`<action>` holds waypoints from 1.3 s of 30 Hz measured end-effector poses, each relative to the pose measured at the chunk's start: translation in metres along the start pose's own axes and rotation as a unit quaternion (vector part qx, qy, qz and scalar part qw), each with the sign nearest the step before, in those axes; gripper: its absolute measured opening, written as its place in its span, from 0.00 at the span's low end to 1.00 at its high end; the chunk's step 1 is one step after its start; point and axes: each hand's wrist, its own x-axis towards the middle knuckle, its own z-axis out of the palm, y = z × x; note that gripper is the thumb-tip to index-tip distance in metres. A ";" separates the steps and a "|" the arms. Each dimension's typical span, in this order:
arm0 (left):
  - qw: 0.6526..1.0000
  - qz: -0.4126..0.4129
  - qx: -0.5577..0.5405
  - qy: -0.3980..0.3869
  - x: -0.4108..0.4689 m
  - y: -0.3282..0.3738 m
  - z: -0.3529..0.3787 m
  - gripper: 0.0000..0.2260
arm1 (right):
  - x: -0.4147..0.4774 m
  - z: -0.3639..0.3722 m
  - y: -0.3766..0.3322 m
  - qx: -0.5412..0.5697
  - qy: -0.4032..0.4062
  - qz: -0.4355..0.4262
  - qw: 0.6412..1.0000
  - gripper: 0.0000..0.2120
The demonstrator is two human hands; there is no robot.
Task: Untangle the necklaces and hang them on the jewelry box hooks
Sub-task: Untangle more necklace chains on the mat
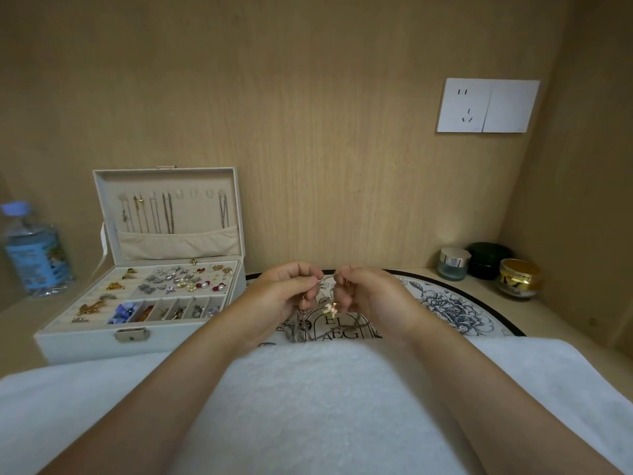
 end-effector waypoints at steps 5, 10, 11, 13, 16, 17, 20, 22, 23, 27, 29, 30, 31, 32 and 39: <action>0.999 -0.037 0.012 -0.016 -0.003 -0.004 0.004 0.07 | 0.001 -0.005 0.003 -0.121 0.101 -0.042 0.987 0.15; 0.997 -0.070 0.041 0.010 -0.002 -0.005 0.003 0.06 | 0.004 -0.008 0.008 -0.074 0.163 -0.051 0.983 0.17; 0.995 -0.082 0.057 0.020 -0.002 -0.005 0.002 0.06 | 0.005 -0.009 0.008 -0.052 0.162 -0.048 0.984 0.16; 0.990 -0.083 0.108 0.029 -0.002 -0.005 0.001 0.05 | 0.006 -0.008 0.009 -0.027 0.152 -0.041 0.987 0.15; 0.983 -0.080 0.162 0.030 -0.002 -0.004 0.002 0.06 | 0.006 -0.005 0.009 -0.028 0.144 -0.036 0.988 0.15; 0.983 -0.080 0.160 0.036 -0.001 -0.004 0.001 0.07 | 0.006 -0.004 0.009 -0.015 0.141 -0.033 0.989 0.15; 0.985 -0.085 0.145 0.036 -0.001 -0.002 -0.001 0.08 | 0.005 -0.004 0.006 0.014 0.127 -0.023 0.992 0.14; 0.986 -0.094 0.133 0.019 -0.002 -0.001 -0.001 0.07 | 0.004 -0.005 0.004 0.029 0.117 -0.025 0.992 0.15; 0.987 -0.100 0.125 0.013 -0.002 -0.001 -0.001 0.07 | 0.004 -0.006 0.004 0.038 0.111 -0.027 0.993 0.16; 0.992 -0.127 0.025 -0.003 -0.004 -0.001 -0.004 0.06 | -0.002 -0.009 0.000 -0.004 0.085 -0.019 0.996 0.16; 0.992 -0.127 0.015 -0.017 -0.005 0.000 -0.007 0.06 | -0.005 -0.009 -0.003 -0.055 0.072 -0.023 0.996 0.11; 0.992 -0.126 0.012 -0.024 -0.006 0.000 -0.008 0.06 | -0.007 -0.008 -0.004 -0.086 0.068 -0.027 0.994 0.09; 0.991 -0.126 0.008 -0.030 -0.007 0.001 -0.009 0.06 | -0.008 -0.007 -0.004 -0.120 0.068 -0.031 0.990 0.08; 0.991 -0.126 0.005 -0.036 -0.007 0.001 -0.009 0.07 | -0.008 -0.007 -0.003 -0.153 0.070 -0.034 0.985 0.08; 0.990 -0.124 0.057 -0.030 -0.007 0.001 -0.008 0.12 | -0.008 -0.008 -0.003 -0.189 0.094 -0.035 0.977 0.08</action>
